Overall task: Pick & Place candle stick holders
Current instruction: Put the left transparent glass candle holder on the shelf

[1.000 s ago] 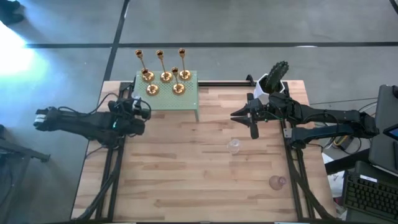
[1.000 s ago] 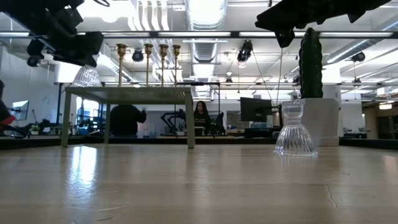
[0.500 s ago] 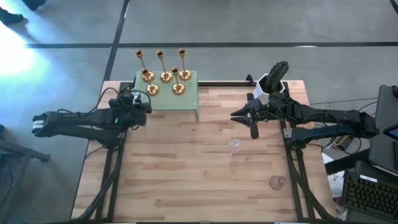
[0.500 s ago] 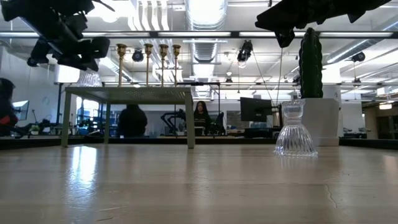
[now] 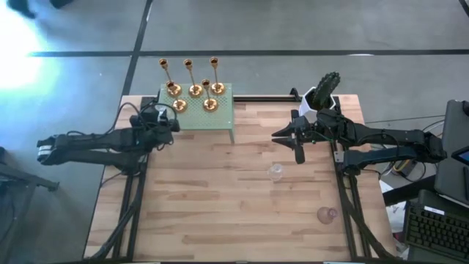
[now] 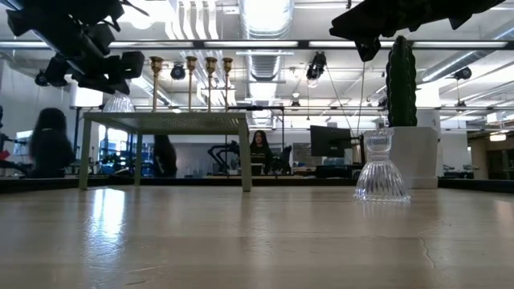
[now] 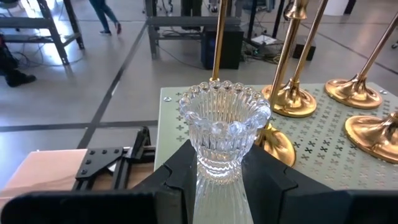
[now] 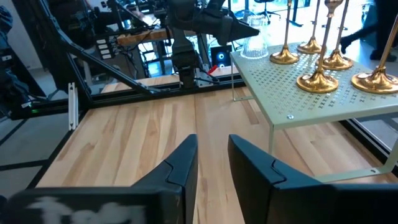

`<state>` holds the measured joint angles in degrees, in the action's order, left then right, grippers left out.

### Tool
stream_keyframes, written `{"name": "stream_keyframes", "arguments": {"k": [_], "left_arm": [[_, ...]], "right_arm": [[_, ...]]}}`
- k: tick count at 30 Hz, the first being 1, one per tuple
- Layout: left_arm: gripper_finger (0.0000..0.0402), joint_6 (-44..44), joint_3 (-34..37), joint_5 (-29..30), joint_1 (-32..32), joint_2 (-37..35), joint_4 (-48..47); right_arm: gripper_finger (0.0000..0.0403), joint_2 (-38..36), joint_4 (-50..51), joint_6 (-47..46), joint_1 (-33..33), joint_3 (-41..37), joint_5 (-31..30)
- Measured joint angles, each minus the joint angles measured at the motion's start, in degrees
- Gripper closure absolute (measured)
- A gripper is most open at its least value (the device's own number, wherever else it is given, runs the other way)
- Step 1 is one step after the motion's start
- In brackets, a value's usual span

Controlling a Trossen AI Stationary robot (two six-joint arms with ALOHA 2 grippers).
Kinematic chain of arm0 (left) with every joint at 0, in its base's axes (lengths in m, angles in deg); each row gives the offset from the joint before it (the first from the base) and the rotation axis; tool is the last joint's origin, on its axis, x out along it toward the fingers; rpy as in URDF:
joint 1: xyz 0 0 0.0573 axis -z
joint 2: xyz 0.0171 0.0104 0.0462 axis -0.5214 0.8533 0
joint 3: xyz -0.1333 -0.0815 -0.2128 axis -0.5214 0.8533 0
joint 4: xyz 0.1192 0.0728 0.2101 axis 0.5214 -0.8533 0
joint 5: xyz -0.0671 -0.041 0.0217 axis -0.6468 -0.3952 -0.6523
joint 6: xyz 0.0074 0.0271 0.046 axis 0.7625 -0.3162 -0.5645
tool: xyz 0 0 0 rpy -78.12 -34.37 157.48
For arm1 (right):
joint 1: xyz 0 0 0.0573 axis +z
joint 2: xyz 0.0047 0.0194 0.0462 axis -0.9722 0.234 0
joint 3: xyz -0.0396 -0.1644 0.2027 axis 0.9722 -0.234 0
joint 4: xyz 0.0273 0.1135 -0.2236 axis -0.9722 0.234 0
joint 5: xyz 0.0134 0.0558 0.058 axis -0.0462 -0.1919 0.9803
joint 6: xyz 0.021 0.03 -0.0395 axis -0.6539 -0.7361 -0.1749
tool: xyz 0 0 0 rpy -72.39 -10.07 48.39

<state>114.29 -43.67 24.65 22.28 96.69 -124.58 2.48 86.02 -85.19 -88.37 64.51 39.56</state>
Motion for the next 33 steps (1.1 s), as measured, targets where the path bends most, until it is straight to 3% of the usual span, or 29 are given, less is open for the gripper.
{"name": "stream_keyframes", "arguments": {"k": [15, 23, 33], "left_arm": [[0.0298, 0.83, -0.08, -3.15, 0.0, -0.07, -0.37], [0.0246, -1.21, 0.0, -3.88, 0.0, -0.05, -0.42], [0.0238, -4.45, -0.64, -2.85, 0.0, -0.65, -0.17]], "right_arm": [[0.0326, 0.0, 0.01, 0.0, -0.01, 0.0, -0.02], [0.0314, 0.0, 0.01, 0.01, 0.0, 0.0, -0.01], [0.0322, 0.0, 0.02, 0.01, -0.02, 0.0, -0.02]]}}
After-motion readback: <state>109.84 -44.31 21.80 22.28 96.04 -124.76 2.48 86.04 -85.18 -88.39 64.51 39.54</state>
